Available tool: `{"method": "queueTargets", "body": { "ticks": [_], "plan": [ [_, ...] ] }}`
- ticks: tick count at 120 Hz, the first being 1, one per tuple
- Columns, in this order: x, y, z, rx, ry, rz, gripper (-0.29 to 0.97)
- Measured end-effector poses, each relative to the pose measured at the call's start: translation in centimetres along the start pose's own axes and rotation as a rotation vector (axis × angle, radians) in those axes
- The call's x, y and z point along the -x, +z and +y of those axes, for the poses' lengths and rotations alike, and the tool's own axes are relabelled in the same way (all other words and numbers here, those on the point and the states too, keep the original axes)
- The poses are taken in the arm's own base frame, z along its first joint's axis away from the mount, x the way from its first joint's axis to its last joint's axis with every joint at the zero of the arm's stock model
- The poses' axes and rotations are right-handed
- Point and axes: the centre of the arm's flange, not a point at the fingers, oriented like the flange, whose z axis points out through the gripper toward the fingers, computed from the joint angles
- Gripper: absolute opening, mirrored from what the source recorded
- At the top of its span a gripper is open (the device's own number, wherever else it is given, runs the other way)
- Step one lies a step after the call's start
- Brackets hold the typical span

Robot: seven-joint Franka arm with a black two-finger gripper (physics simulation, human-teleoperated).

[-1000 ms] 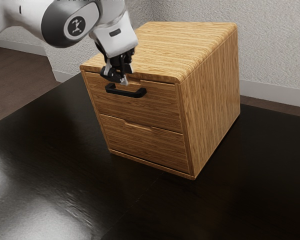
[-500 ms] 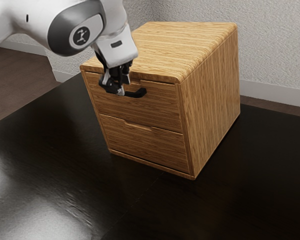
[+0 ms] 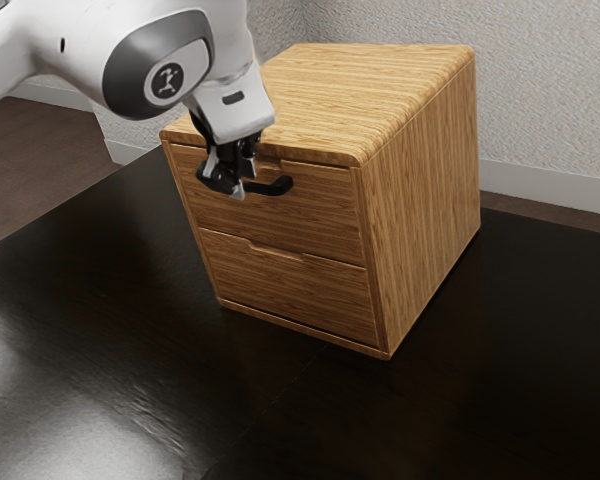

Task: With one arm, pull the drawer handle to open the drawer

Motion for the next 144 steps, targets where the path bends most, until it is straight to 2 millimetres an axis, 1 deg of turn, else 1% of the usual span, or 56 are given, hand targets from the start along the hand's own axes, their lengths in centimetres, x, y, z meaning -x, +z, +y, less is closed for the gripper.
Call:
{"method": "queueTargets", "body": {
  "ticks": [34, 60, 144],
  "plan": [
    [-0.1, 0.5, 0.1, 0.007, 0.002, -0.003, 0.15],
    [0.0, 0.7, 0.3, 0.015, 0.003, -0.008, 0.10],
    [1.0, -0.4, 2.5, 0.019, 0.000, -0.028, 0.04]
  ]
}}
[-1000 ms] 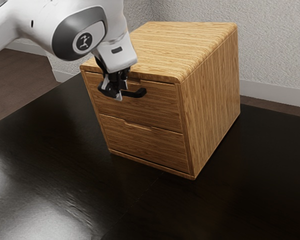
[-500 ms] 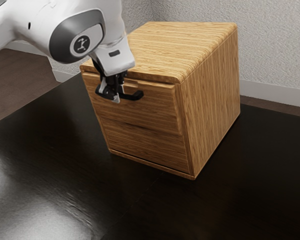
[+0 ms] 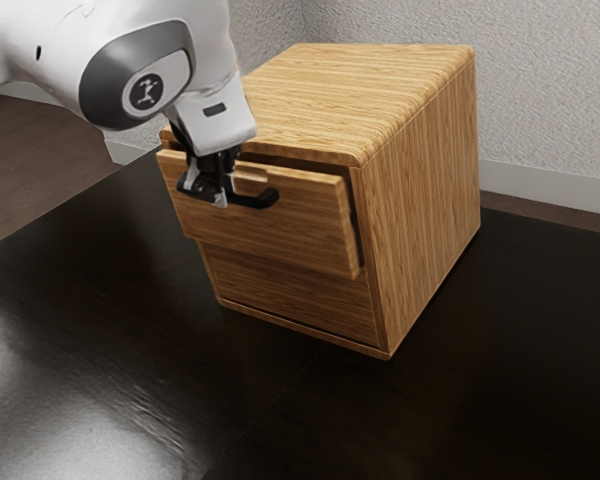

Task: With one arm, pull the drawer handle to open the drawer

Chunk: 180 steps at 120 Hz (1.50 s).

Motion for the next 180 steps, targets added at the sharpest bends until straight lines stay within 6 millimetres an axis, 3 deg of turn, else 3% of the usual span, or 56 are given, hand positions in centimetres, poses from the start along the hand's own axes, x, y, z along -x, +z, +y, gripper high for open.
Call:
{"method": "queueTargets", "body": {
  "ticks": [75, 109, 141, 180],
  "plan": [
    [0.2, -0.6, 1.9, 0.000, -0.006, -0.001, 0.02],
    [0.4, -2.9, 2.9, -0.037, -0.012, 0.008, 0.03],
    [-0.6, -2.3, 3.0, -0.024, 0.002, 0.009, 0.03],
    [0.0, -0.6, 2.6, -0.008, -0.020, -0.001, 0.05]
  ]
}}
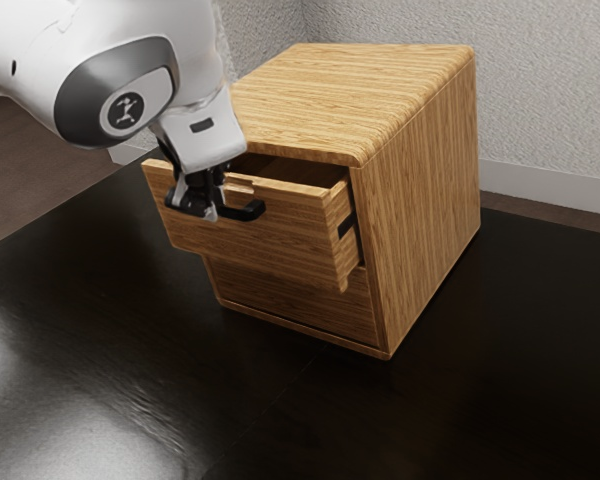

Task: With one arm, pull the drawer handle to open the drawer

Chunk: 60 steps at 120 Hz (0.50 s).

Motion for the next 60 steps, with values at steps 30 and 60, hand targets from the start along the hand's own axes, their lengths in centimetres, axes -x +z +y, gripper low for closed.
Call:
{"method": "queueTargets", "body": {
  "ticks": [30, 60],
  "plan": [
    [1.1, 0.4, 0.5, 0.006, -0.020, -0.008, 0.05],
    [1.7, 0.0, 2.4, -0.001, -0.029, -0.016, 0.05]
  ]
}}
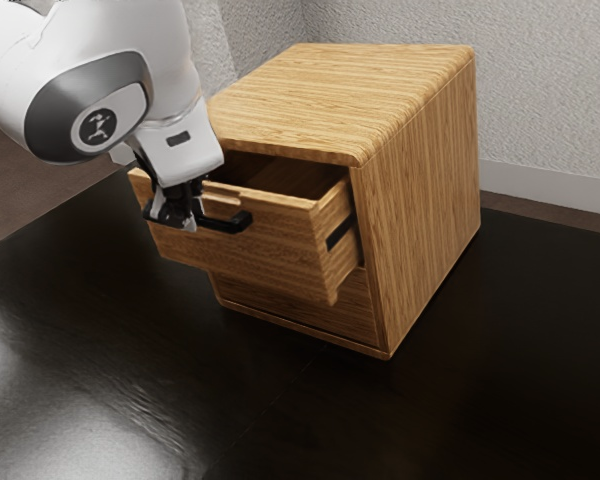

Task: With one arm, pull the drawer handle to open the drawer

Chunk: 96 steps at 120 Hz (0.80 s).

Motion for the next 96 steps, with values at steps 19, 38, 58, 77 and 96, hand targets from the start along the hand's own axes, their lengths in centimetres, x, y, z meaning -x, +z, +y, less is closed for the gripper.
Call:
{"method": "queueTargets", "body": {
  "ticks": [19, 38, 58, 77, 96],
  "plan": [
    [0.3, -0.3, 0.9, -0.006, -0.008, -0.003, 0.04],
    [0.9, -0.4, 2.1, -0.011, -0.020, -0.008, 0.05],
    [1.4, -0.8, 3.0, -0.024, -0.033, -0.008, 0.05],
    [2.1, -0.8, 3.3, -0.026, -0.049, -0.007, 0.05],
    [1.4, -1.0, 3.7, -0.030, -0.040, -0.003, 0.04]
  ]
}}
